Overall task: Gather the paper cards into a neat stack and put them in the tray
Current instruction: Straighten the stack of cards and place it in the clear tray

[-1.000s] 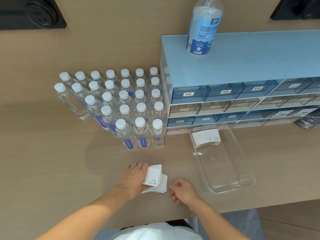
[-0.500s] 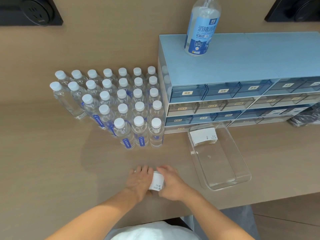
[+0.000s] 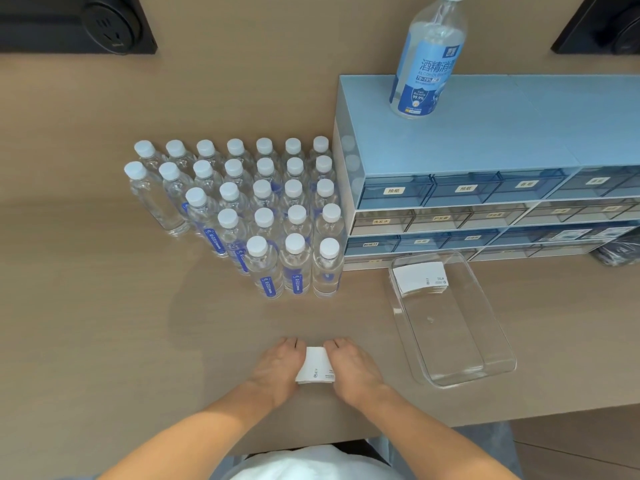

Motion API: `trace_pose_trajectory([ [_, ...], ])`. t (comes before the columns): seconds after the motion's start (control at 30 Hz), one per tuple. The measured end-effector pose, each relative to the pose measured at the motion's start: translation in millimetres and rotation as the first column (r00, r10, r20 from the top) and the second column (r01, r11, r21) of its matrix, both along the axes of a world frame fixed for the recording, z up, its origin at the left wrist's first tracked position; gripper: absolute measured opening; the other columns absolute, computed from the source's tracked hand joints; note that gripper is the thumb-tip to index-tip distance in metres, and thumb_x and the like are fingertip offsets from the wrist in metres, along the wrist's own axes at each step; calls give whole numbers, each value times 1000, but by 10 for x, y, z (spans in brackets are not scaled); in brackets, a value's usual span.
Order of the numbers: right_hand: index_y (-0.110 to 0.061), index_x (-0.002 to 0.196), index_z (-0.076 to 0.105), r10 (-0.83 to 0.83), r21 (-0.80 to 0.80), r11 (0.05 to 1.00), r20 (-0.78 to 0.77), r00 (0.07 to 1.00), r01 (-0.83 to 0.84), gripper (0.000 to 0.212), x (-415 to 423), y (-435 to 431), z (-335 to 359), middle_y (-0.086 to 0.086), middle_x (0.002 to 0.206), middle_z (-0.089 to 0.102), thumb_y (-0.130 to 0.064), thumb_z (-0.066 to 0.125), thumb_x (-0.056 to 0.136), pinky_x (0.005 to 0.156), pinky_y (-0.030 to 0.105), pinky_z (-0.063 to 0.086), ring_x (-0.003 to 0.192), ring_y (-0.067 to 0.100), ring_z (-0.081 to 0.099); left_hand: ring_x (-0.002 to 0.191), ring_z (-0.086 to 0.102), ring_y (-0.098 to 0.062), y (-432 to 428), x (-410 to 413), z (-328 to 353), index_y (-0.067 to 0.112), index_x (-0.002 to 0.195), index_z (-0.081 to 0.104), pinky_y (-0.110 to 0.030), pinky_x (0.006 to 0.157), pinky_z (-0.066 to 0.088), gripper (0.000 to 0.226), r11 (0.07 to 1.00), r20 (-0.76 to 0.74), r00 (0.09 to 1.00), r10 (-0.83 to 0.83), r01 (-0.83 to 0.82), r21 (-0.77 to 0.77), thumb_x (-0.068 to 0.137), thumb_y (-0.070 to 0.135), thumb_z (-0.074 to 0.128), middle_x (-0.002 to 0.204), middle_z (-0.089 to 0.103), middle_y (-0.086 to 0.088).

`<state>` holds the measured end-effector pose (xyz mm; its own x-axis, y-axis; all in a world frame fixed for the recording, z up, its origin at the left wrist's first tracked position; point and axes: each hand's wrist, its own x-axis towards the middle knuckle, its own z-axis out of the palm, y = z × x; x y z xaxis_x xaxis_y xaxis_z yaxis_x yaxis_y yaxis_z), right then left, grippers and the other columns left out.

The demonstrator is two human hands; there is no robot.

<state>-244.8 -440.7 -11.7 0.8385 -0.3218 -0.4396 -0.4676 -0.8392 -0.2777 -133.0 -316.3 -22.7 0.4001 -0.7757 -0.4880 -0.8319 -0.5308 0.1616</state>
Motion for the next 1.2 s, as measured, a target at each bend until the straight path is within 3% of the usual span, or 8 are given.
trace_pose_trajectory([
  [0.2,-15,112,50,3,-6,1000,23,1000,-3,39,-36,45,-51,7,117,54,0,54,76,84,40,49,114,27,48,115,48,-23,138,4,-41,17,116,47,-35,89,47,41,993,-43,998,38,-42,-108,79,13,65,119,53,-2],
  [0.33,-16,111,50,2,0,1000,36,999,-2,38,6,41,-35,7,116,55,-1,54,76,83,38,49,112,27,50,117,51,-24,174,48,-16,19,124,46,-34,93,45,51,989,-71,997,43,-52,-136,79,27,68,125,55,-2],
  [0.43,-16,112,51,17,7,1000,23,1000,-17,38,-9,44,-49,7,117,56,-2,56,77,84,38,49,113,27,51,119,51,-24,246,-17,-51,21,131,44,-32,96,43,55,980,-81,995,53,-68,-186,80,23,64,131,54,-2],
  [0.6,-18,116,51,24,27,999,14,1000,-25,42,-69,-31,-25,6,118,58,-8,61,76,82,37,49,109,28,55,120,49,-18,323,15,-48,24,134,43,-31,97,45,72,956,-203,974,105,-155,-247,70,29,77,133,48,4],
  [0.77,-21,106,54,-63,107,992,14,998,61,41,-118,-148,61,-1,109,61,-25,72,69,76,34,54,97,24,61,108,55,-5,412,122,-33,28,134,44,-22,99,44,84,846,-466,838,284,-448,-289,60,31,85,122,56,12],
  [0.87,-20,98,55,-80,155,985,35,996,74,38,-124,-208,100,-2,102,62,-26,75,66,72,33,53,91,22,61,102,57,3,441,147,-53,35,131,45,-17,95,46,84,822,-526,790,314,-503,-266,56,34,85,112,60,18],
  [1.07,-23,97,59,-169,263,952,36,985,153,45,-121,-324,148,-6,95,64,-28,81,58,70,29,53,84,15,59,77,61,-6,472,196,-84,39,107,59,-23,79,56,63,745,-598,709,374,-614,-262,62,2,84,95,65,7],
  [1.2,-24,99,60,-167,293,944,24,986,153,49,-126,-343,134,-6,95,65,-31,82,56,69,29,54,83,14,60,79,64,-6,469,209,-24,44,100,61,-19,76,56,68,703,-675,628,386,-674,-226,54,3,89,95,69,5],
])
